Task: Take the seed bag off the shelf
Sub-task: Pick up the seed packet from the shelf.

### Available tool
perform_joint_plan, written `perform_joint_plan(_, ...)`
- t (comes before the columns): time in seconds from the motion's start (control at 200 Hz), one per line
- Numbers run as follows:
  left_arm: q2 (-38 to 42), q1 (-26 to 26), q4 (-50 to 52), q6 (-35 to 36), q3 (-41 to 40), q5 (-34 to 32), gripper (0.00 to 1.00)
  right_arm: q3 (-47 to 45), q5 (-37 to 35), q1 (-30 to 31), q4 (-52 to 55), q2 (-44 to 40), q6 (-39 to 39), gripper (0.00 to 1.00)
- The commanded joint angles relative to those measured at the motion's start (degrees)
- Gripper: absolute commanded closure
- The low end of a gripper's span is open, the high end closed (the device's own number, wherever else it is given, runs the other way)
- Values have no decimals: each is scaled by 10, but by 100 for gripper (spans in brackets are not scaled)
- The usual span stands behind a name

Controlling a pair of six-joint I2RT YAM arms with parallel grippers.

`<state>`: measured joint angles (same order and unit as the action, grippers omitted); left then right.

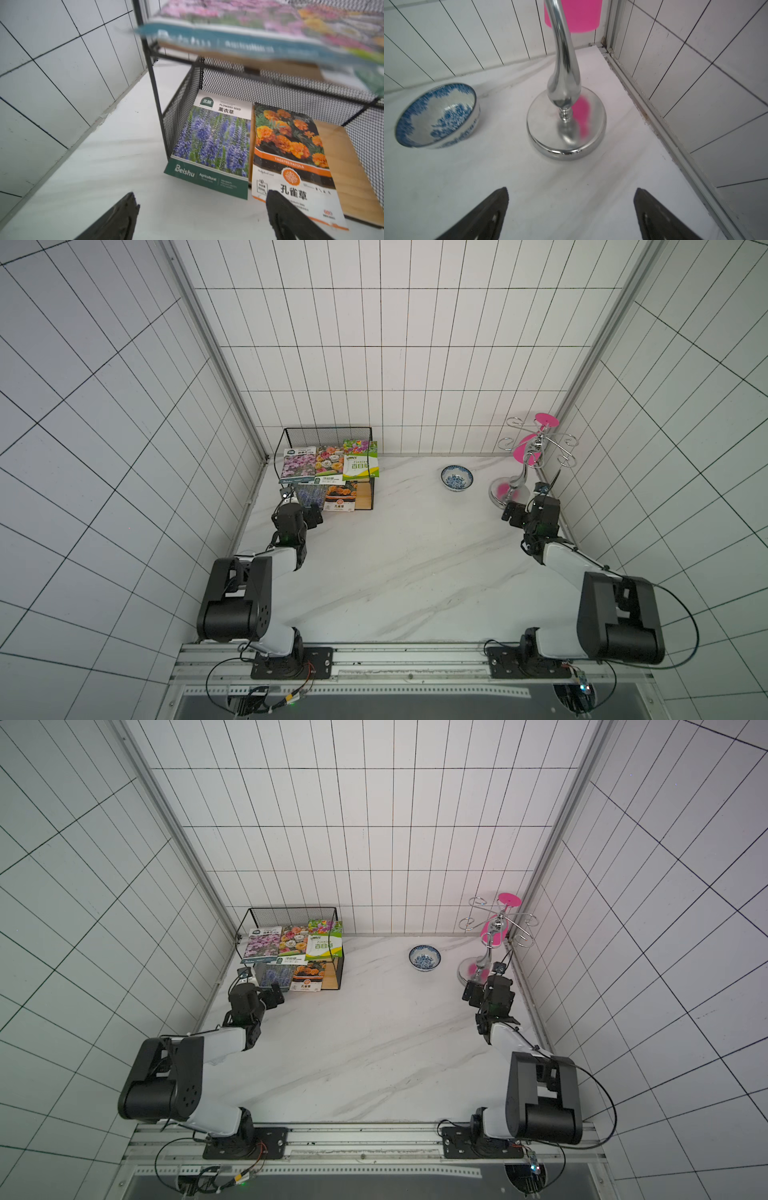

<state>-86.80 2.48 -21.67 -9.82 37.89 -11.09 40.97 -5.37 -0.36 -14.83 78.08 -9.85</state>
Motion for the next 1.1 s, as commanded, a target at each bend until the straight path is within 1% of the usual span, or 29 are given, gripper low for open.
perform_joint_plan(0.0,38,8,182,-45,51,-18,1,31,11,8,168,-39,-85,1)
perform_joint_plan(0.05,56,8,193,-75,42,-15,1,45,20,23,195,-52,-96,1)
perform_joint_plan(0.095,73,8,207,-93,38,1,1,64,24,40,221,-58,-100,1)
perform_joint_plan(0.145,91,7,244,-113,43,20,1,87,29,63,242,-59,-106,1)
perform_joint_plan(0.205,109,6,293,-162,56,34,2,120,51,86,262,-47,-114,1)
perform_joint_plan(0.285,123,3,360,-226,80,52,1,185,92,117,306,-9,-123,1)
perform_joint_plan(0.35,129,2,401,-287,103,81,1,239,111,145,334,28,-122,1)
perform_joint_plan(0.425,125,2,433,-363,127,125,1,289,139,170,342,65,-120,1)
perform_joint_plan(0.535,112,-4,475,-453,177,178,1,353,179,184,348,115,-133,1)
perform_joint_plan(0.605,103,-14,484,-487,212,187,1,381,199,186,349,137,-140,1)
perform_joint_plan(0.7,78,-27,505,-490,278,193,2,405,203,194,349,152,-137,1)
perform_joint_plan(0.795,22,-37,611,-454,392,181,1,411,198,197,349,159,-137,1)
perform_joint_plan(0.855,-14,-46,644,-428,449,173,1,414,204,197,351,163,-135,1)
perform_joint_plan(0.9,-30,-54,639,-408,475,168,1,415,208,197,352,165,-134,1)
perform_joint_plan(0.99,-60,-65,597,-358,498,165,1,416,216,197,356,166,-129,1)
perform_joint_plan(1.095,-117,-60,560,-301,532,224,1,408,205,197,359,159,-129,1)
